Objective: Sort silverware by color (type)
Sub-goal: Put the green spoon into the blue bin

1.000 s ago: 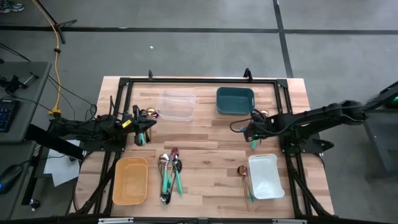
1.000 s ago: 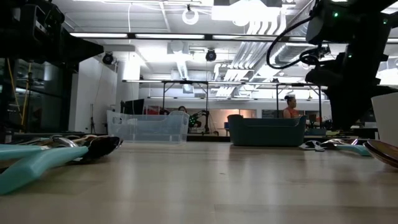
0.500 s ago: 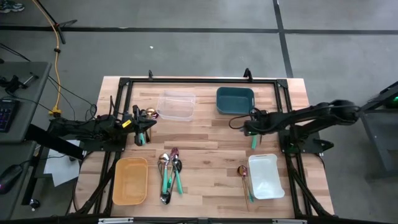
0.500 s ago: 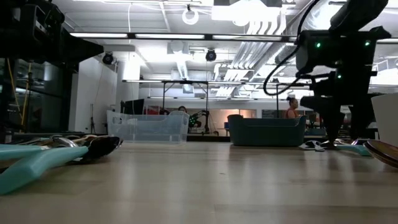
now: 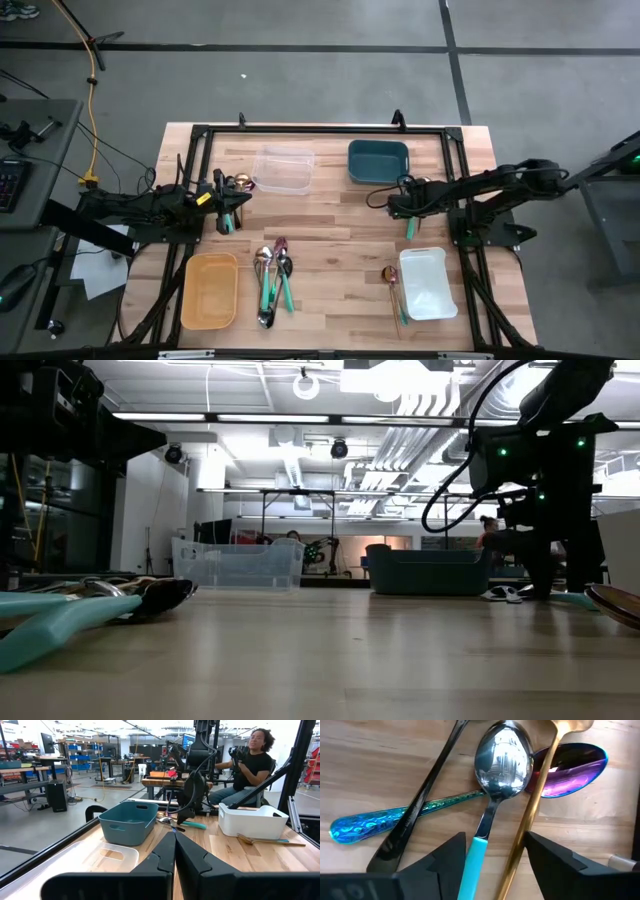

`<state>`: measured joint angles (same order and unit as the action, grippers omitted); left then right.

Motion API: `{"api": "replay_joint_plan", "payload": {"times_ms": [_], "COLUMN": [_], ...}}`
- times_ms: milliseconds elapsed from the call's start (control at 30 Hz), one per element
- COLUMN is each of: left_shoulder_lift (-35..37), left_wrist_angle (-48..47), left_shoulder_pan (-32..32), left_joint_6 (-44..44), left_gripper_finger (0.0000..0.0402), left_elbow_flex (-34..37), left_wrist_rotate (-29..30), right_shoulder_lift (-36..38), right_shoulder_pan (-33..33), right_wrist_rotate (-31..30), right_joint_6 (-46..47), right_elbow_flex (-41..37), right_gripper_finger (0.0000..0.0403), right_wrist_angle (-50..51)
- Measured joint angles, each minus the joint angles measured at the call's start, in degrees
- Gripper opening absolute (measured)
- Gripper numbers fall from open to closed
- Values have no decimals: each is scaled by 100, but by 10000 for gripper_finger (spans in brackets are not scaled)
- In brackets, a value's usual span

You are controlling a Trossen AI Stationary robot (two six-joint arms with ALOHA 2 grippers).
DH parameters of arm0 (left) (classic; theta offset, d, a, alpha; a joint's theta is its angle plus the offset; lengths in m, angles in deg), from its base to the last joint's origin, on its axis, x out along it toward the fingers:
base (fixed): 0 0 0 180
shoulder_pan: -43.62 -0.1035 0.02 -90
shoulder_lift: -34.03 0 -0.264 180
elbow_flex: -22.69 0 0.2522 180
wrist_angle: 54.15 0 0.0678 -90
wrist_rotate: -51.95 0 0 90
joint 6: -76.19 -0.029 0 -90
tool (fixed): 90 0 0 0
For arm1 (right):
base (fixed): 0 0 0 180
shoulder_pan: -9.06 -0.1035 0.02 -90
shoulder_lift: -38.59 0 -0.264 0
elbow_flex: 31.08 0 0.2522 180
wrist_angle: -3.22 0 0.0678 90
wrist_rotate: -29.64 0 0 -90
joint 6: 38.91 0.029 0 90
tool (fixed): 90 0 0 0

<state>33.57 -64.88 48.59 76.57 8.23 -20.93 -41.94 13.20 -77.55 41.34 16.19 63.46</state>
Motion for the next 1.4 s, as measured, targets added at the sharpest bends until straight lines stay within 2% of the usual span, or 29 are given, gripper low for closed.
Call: {"api": "replay_joint_plan", "payload": {"times_ms": [300, 567, 800, 1000, 1300, 1400], "left_shoulder_lift": [1, -1, 1, -1, 0, 1], "left_wrist_angle": [0, 0, 0, 0, 0, 0], "left_shoulder_pan": [0, -2, -2, 0, -1, 0], "left_joint_6": [0, 0, 0, 0, 0, 0], "left_gripper_finger": [3, 3, 3, 3, 3, 3], "left_elbow_flex": [-1, 1, 0, -1, 1, -1], "left_wrist_rotate": [-2, 0, 0, 0, -1, 0], "right_shoulder_lift": [-17, -20, -17, -15, 2, -10], "right_shoulder_pan": [-1, 6, 35, 35, 31, 33], "right_wrist_rotate": [-62, -365, -356, -207, -218, -165], "right_joint_6": [-91, -547, -251, -223, -212, -269], "right_elbow_flex": [190, 584, 332, 21, -85, -85], "right_gripper_finger": [162, 160, 160, 161, 160, 148], "right_wrist_angle": [98, 136, 95, -544, -570, -526]}}
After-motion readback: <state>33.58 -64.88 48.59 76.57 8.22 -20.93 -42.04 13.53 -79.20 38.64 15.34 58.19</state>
